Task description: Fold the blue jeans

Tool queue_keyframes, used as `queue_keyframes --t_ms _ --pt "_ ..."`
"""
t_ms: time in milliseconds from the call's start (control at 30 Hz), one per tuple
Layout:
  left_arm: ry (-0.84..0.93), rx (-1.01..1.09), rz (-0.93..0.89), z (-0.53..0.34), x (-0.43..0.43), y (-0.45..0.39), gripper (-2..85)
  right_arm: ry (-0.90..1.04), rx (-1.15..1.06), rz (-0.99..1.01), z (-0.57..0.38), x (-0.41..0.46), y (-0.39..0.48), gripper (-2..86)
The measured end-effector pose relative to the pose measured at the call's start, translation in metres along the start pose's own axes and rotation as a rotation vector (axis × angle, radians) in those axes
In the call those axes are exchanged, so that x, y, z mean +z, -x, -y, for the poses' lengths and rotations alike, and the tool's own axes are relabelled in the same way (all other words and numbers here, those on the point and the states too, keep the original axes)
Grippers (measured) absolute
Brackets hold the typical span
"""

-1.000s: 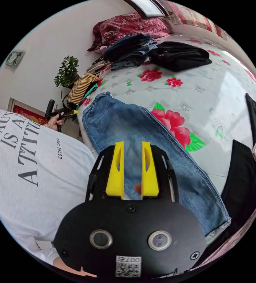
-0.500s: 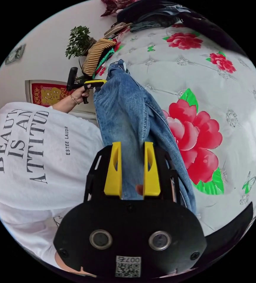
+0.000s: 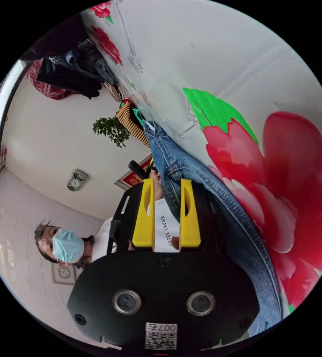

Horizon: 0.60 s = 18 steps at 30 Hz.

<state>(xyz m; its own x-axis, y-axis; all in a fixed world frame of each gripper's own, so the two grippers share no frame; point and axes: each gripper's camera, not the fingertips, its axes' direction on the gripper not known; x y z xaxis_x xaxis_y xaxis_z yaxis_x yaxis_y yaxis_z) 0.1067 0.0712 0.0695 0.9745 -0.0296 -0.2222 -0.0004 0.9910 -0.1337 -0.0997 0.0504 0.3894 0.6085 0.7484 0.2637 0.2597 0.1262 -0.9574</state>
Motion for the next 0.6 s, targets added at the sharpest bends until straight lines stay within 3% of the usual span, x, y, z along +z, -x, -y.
queue_keyframes --t_ms 133,233,367,500,600 --pt "-0.012 0.003 0.003 -0.001 -0.003 0.008 3.9 -0.188 -0.161 -0.139 -0.009 -0.035 0.039 4.5" --pt "-0.015 -0.014 -0.007 -0.001 -0.005 0.017 3.8 -0.396 -0.207 -0.029 -0.039 -0.076 0.038 2.5" --pt "-0.017 -0.035 -0.018 -0.001 -0.008 0.029 3.6 -0.301 -0.197 -0.238 -0.06 -0.057 0.044 5.9" --pt "-0.03 -0.113 -0.043 -0.003 -0.012 0.048 1.8 -0.189 -0.217 -0.21 -0.045 -0.01 0.044 6.6" --pt "-0.065 -0.228 -0.067 -0.007 -0.02 0.068 -0.3 -0.281 -0.252 -0.391 -0.035 0.012 0.059 2.4"
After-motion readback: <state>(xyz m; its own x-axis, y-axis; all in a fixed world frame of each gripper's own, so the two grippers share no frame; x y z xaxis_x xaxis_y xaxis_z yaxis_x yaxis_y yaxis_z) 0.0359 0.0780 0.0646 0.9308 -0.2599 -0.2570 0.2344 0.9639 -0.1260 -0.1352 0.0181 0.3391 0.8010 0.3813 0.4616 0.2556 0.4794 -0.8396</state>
